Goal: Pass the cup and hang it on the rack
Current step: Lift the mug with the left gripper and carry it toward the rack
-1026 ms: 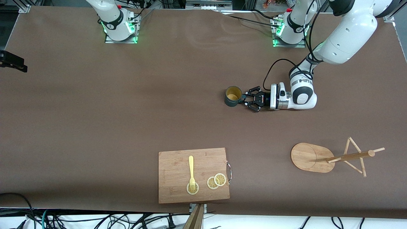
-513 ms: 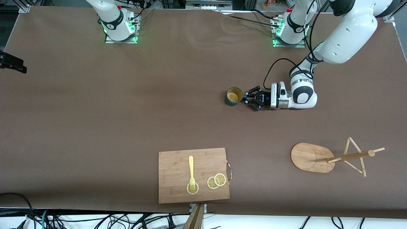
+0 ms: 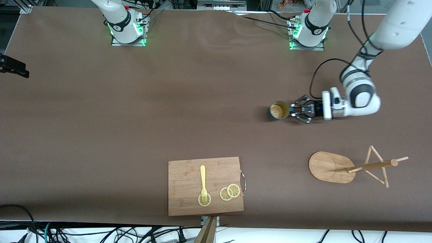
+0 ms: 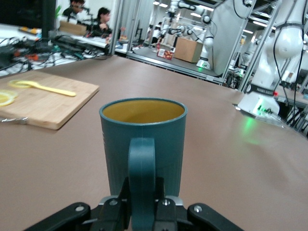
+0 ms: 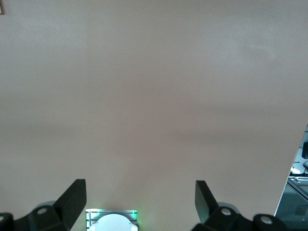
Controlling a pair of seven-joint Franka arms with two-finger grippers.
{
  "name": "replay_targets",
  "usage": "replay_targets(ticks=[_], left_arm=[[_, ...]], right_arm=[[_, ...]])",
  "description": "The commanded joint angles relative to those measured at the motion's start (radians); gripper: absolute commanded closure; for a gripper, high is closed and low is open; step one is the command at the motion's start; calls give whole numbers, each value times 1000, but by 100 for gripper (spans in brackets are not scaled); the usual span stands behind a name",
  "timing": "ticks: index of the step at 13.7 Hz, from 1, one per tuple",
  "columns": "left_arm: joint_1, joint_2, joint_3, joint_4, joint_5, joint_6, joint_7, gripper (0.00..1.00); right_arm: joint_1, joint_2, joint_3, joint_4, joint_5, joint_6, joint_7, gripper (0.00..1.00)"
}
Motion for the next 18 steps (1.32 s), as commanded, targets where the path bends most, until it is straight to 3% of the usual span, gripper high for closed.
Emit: replay_targets(ticks=[1, 4, 9, 18], left_arm=[[102, -118, -6, -38, 75, -67, -215, 100], [211, -126, 5, -2, 75, -166, -449, 100], [271, -90, 118, 108, 72, -384, -869, 100], [296, -57, 115, 287, 14, -381, -1410, 100]], right_arm=[[-9, 2, 2, 14, 14, -4, -7, 0], [-11, 2, 1, 14, 16, -3, -7, 0], [-5, 2, 4, 14, 16, -4, -9, 0], [-5, 1, 4, 14, 16, -4, -9, 0]])
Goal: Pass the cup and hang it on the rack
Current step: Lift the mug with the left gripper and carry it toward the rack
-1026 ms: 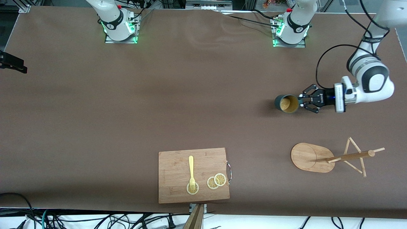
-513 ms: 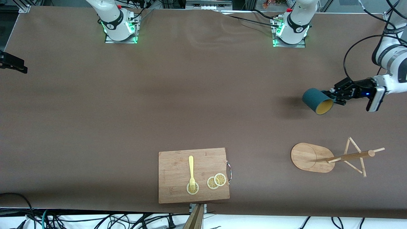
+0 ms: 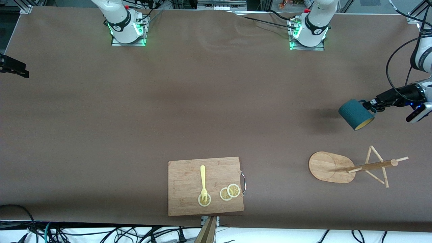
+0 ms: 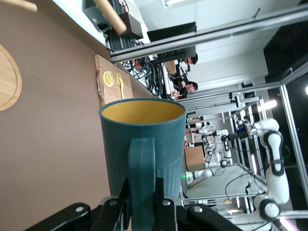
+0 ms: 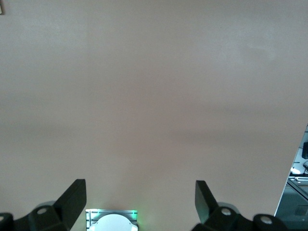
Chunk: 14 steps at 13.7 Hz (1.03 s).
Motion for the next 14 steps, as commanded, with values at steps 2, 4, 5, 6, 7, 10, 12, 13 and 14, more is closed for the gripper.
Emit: replay_targets(ticks=[2, 4, 5, 6, 7, 10, 12, 13, 14], left_arm=[[-13, 85, -4, 113, -46, -14, -133, 100], [-31, 114, -4, 153, -78, -9, -213, 100], [-37, 122, -4, 181, -81, -9, -268, 100], [-40, 140, -4, 211, -84, -6, -308, 100], [-46, 163, -4, 248, -91, -2, -328, 100], [-46, 237, -4, 323, -94, -2, -346, 100], [-51, 245, -3, 353, -86, 15, -406, 100], [-52, 245, -3, 372, -85, 26, -429, 100], [-56, 245, -3, 374, -85, 29, -455, 100]], right_arm=[[-6, 0, 3, 14, 16, -4, -9, 0], [-5, 2, 3, 14, 16, -4, -9, 0], [-6, 2, 3, 14, 16, -4, -9, 0], [-6, 0, 3, 14, 16, -4, -10, 0], [-8, 2, 3, 14, 16, -4, -13, 0], [-8, 2, 2, 14, 16, -4, -16, 0], [-8, 2, 2, 14, 16, -4, -16, 0], [-8, 2, 3, 14, 16, -4, -16, 0], [-8, 0, 2, 14, 16, -4, -16, 0]])
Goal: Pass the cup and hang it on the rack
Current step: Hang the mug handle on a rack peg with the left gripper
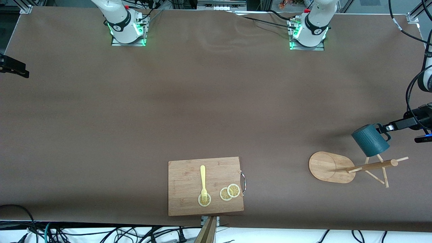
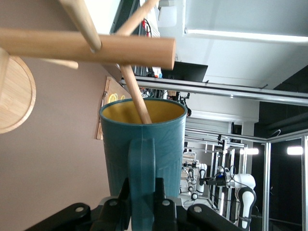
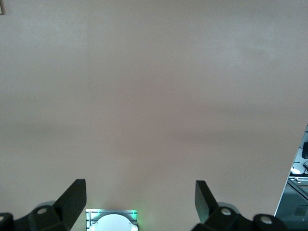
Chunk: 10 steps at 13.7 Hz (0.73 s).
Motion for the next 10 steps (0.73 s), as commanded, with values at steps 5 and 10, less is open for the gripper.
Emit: replay_targets(ticks=[5, 10], left_arm=[[-12, 53, 3, 54, -13, 20, -73, 100], [-7, 75, 4, 56, -27, 35, -108, 100]], right_arm=[[-6, 0, 3, 13, 17, -4, -15, 0], [-7, 0, 2, 13, 17, -4, -18, 0]])
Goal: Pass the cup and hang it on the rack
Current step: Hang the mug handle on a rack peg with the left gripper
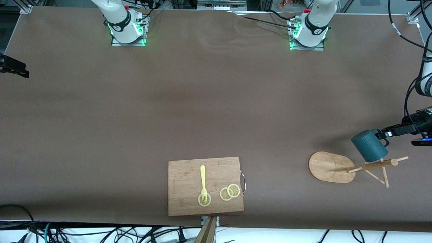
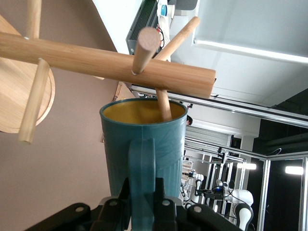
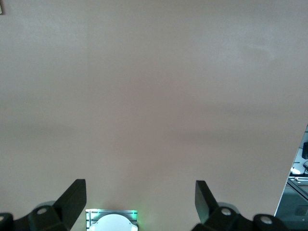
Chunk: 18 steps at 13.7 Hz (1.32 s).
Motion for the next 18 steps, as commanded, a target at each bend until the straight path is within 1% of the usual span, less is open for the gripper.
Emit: replay_targets(ticks=[1, 8, 9, 10, 11, 13, 15, 16, 18], left_arm=[[-4, 27, 3, 30, -41, 4, -37, 100], [-6, 50, 3, 45, -65, 30, -57, 100], [-6, 62, 3, 59, -65, 38, -57, 90], [-6, 70, 3, 69, -66, 39, -59, 73], [-6, 79, 3, 79, -66, 39, -57, 69], [-4, 79, 3, 79, -66, 71, -53, 0], [-4, 79, 5, 99, -62, 76, -57, 0], [-6, 79, 17, 100, -58, 82, -56, 0], [-6, 78, 34, 112, -7, 87, -40, 0]], right_arm=[[-7, 2, 1, 13, 17, -4, -17, 0], [-7, 0, 1, 13, 17, -4, -17, 0], [-7, 0, 1, 13, 15, -4, -17, 0], [-7, 2, 1, 13, 15, -4, -17, 0], [-7, 0, 1, 13, 15, -4, -17, 0], [-7, 2, 1, 13, 15, -4, -17, 0], [-9, 2, 1, 13, 15, -4, -17, 0], [-9, 0, 1, 13, 15, -4, -19, 0], [-9, 2, 1, 13, 17, -4, -19, 0]])
